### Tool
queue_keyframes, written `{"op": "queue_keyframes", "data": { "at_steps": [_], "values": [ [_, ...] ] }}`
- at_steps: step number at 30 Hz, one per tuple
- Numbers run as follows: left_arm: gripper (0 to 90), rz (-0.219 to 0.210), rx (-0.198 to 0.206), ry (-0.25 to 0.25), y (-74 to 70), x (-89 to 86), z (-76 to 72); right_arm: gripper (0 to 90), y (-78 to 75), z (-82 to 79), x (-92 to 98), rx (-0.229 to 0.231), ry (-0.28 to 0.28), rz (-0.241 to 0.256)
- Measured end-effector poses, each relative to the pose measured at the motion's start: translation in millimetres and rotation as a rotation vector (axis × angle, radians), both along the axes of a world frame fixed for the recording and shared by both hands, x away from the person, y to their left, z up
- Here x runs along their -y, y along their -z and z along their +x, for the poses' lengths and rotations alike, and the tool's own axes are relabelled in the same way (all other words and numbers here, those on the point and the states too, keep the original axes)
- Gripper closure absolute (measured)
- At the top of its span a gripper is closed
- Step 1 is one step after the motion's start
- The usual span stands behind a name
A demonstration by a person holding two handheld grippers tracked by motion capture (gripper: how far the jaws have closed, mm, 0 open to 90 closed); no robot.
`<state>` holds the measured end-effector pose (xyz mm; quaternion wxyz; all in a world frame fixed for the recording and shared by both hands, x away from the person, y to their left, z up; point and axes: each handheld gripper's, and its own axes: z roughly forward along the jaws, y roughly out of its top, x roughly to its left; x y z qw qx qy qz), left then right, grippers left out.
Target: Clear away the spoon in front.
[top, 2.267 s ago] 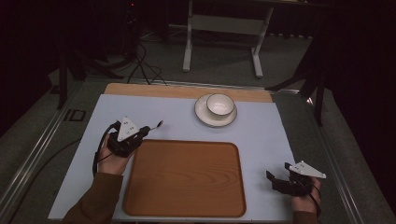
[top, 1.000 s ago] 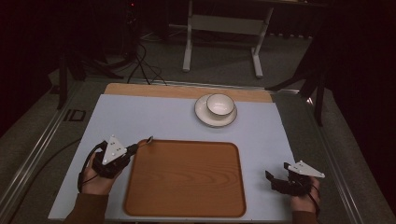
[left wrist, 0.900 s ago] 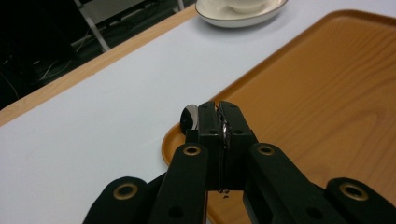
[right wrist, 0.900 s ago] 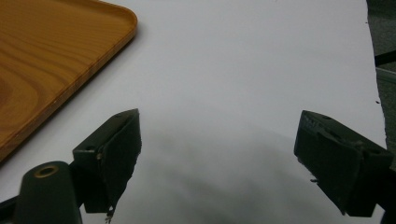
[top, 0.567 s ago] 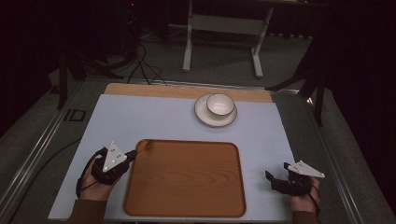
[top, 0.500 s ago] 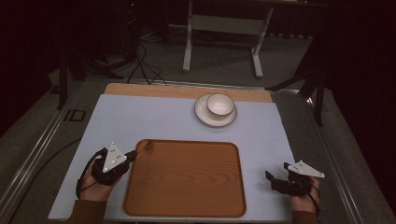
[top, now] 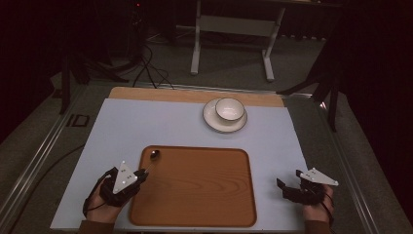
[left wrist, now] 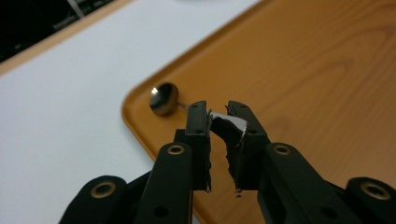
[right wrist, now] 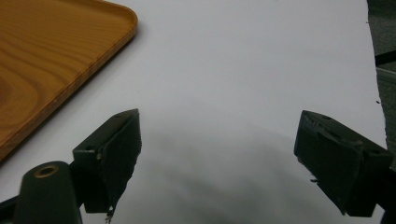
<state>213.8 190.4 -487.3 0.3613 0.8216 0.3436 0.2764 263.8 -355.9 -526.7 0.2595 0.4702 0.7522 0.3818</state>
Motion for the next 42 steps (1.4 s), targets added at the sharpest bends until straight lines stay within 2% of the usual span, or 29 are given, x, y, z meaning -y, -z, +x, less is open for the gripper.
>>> {"op": "queue_keyframes", "data": {
  "at_steps": [5, 7, 8, 9, 16, 22, 33, 39, 41, 42],
  "values": [
    [70.4, -0.009, -0.017, 0.004, 2.7, 2.8, -3.6, 14.8, 0.1, 0.0, -0.1, -0.001, 0.0, 0.0],
    [61.5, -0.024, -0.019, 0.014, 1.6, 3.1, -5.8, 14.8, 0.2, 0.1, 0.1, -0.002, -0.001, 0.0],
    [61.5, -0.036, -0.019, 0.016, 1.2, 3.4, -6.5, 14.8, 0.2, 0.1, 0.1, -0.002, -0.001, 0.0],
    [57.4, -0.066, -0.017, 0.027, -0.1, 3.3, -7.9, 14.8, 0.4, 0.2, 0.1, -0.002, -0.002, -0.001],
    [50.5, -0.106, -0.012, 0.017, -3.4, -0.2, -5.9, 14.8, 0.2, 0.2, -0.1, -0.002, -0.001, -0.001],
    [47.4, -0.143, 0.002, -0.017, -8.8, -6.1, -1.8, 14.7, 0.2, 0.2, -0.3, -0.002, -0.003, -0.001],
    [46.8, -0.151, 0.044, -0.08, -23.9, -13.8, 13.9, 14.7, -0.1, 0.1, 0.2, 0.002, 0.0, 0.001],
    [46.7, -0.166, 0.071, -0.154, -35.7, -27.8, 33.0, 14.8, -1.3, -0.7, 0.8, 0.015, 0.003, 0.004],
    [46.5, -0.153, 0.086, -0.213, -37.6, -34.7, 43.3, 14.8, -1.6, -1.0, 1.0, 0.022, 0.007, 0.006],
    [46.3, -0.153, 0.086, -0.213, -37.6, -34.7, 43.3, 14.8, -1.6, -1.0, 1.0, 0.022, 0.007, 0.006]
  ]
}}
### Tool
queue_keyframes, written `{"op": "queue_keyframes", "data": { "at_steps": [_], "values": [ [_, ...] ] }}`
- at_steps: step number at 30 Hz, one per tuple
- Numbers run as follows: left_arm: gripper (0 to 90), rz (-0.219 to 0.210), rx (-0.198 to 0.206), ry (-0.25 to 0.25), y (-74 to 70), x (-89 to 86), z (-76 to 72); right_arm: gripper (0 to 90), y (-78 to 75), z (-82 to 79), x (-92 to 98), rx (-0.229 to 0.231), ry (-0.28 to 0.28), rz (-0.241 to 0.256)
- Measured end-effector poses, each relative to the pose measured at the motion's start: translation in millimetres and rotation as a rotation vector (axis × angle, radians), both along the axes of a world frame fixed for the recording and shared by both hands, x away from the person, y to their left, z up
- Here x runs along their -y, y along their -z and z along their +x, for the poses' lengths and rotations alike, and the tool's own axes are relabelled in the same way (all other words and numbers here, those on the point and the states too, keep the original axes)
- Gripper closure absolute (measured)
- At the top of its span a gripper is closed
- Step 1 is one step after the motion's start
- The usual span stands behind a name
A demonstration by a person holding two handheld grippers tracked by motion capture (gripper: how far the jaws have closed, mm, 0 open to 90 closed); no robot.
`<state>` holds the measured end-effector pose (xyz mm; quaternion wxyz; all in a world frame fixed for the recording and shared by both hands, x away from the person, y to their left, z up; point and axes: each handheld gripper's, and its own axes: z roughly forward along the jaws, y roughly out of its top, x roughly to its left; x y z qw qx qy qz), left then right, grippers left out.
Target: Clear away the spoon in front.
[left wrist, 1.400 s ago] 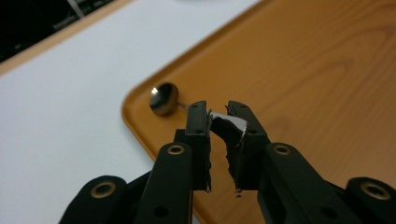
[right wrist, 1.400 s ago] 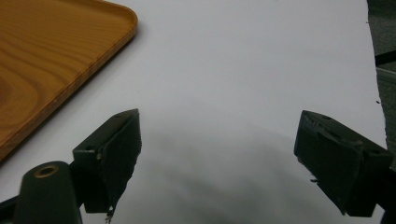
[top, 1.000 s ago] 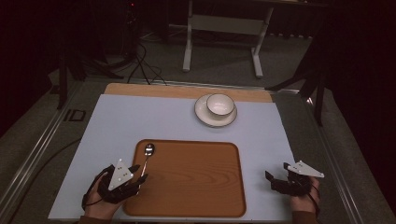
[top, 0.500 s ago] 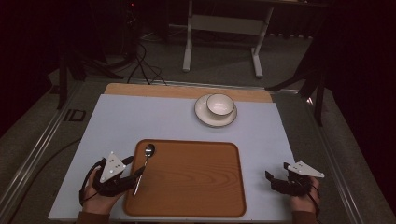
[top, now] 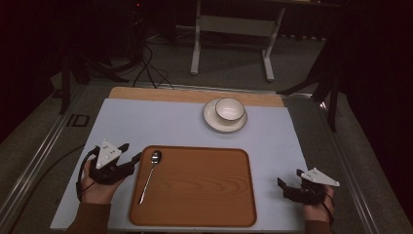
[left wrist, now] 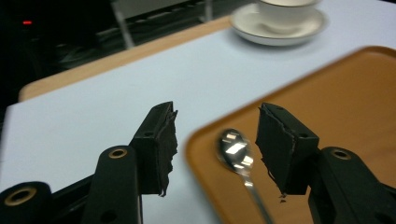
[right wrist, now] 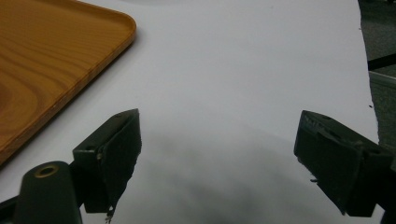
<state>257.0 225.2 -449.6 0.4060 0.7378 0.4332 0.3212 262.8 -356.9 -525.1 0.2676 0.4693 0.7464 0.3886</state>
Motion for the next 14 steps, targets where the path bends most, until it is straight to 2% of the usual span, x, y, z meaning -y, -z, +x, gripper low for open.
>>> {"op": "queue_keyframes", "data": {
  "at_steps": [5, 8, 9, 10, 13, 14],
  "values": [
    [46.0, -0.012, -0.016, -0.082, 7.6, -13.7, 18.0, 14.8, -1.2, -0.9, 0.3, 0.015, 0.0, 0.002],
    [45.9, -0.019, -0.044, -0.124, 16.8, -21.4, 25.4, 14.8, -1.5, -1.3, 0.7, 0.02, 0.0, 0.004],
    [45.7, -0.009, -0.07, -0.145, 23.3, -24.6, 28.3, 14.9, -1.9, -1.6, 0.6, 0.021, 0.0, 0.004],
    [45.6, -0.009, -0.07, -0.145, 23.3, -24.6, 28.3, 14.8, -2.1, -1.7, 0.6, 0.024, 0.001, 0.002],
    [45.6, 0.001, -0.12, -0.173, 42.4, -31.4, 33.7, 14.8, -2.3, -1.6, 0.5, 0.029, 0.002, 0.003],
    [45.7, 0.001, -0.12, -0.173, 42.4, -31.4, 33.7, 14.8, -2.4, -1.6, 0.6, 0.031, 0.002, 0.003]
  ]
}}
